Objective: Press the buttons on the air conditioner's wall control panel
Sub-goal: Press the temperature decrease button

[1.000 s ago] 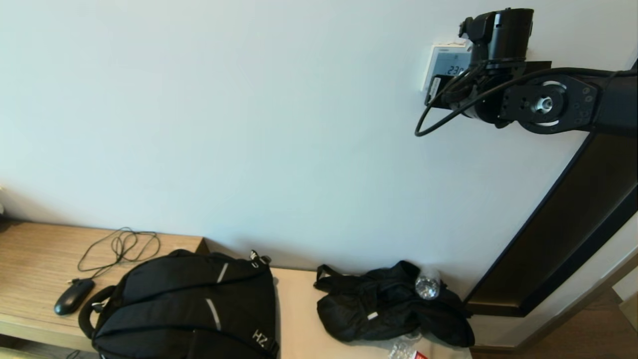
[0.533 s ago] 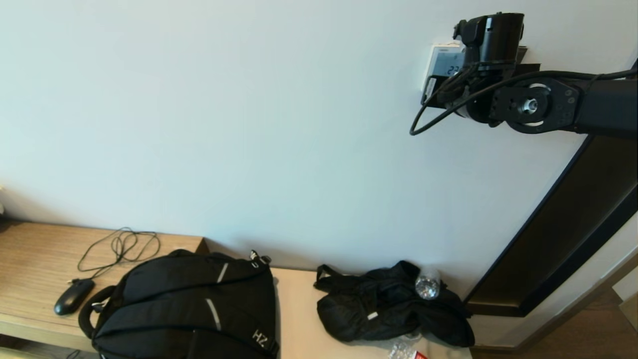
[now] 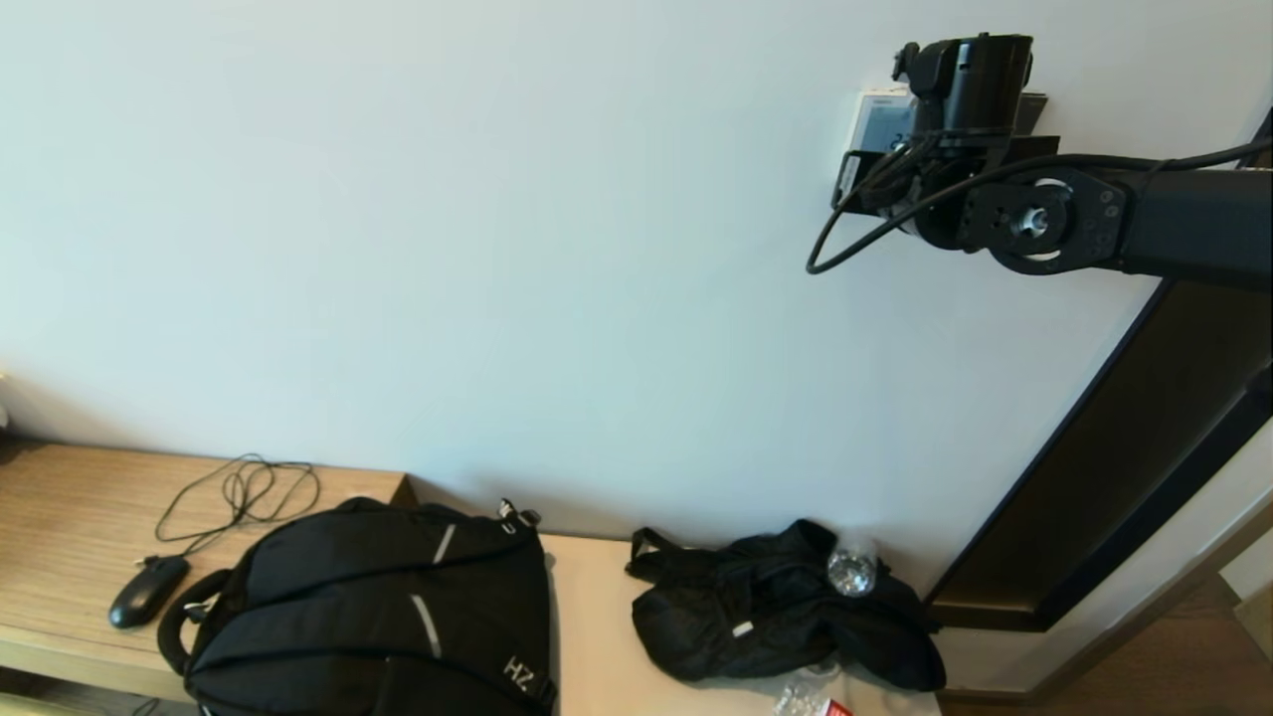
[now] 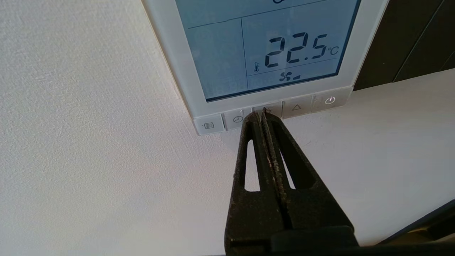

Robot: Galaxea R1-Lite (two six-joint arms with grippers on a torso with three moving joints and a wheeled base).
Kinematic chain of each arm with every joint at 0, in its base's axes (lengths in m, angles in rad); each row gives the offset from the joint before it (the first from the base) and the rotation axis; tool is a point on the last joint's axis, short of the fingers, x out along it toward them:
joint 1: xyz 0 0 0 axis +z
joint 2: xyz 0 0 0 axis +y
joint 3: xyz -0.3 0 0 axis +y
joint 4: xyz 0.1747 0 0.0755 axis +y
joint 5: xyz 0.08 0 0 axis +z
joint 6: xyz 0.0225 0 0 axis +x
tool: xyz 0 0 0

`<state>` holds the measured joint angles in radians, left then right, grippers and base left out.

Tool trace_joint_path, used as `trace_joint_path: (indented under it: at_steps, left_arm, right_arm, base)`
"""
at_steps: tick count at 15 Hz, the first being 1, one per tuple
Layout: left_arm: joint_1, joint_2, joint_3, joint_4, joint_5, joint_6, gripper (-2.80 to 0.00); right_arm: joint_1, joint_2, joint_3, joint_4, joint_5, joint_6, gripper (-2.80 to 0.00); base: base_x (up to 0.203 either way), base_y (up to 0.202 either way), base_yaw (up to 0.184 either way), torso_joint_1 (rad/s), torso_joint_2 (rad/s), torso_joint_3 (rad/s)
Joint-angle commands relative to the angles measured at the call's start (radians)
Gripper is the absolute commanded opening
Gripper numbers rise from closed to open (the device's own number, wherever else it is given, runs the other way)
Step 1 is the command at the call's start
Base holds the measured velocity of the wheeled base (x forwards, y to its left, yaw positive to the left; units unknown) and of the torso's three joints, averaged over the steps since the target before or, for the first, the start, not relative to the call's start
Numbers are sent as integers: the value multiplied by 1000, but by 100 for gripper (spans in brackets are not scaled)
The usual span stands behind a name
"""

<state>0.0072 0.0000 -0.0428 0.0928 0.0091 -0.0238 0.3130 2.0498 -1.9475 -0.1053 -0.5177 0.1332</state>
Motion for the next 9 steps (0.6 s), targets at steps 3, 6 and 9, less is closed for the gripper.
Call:
trace_joint_path:
  at_steps: [3,6,9]
  left_arm:
    - [0,0,0,1,0,-1,-280]
    - [0,0,0,1,0,-1,-280]
    - [0,0,0,1,0,-1,-280]
  right_arm:
    - [5,-26,27,0,-4,3,-280]
    - [9,-65,62,-2,-4,6,-280]
    - [9,-77,71,-2,-4,6,-280]
  base:
    - [0,0,0,0,0,0]
    - [0,0,0,0,0,0]
    - [0,0,0,0,0,0]
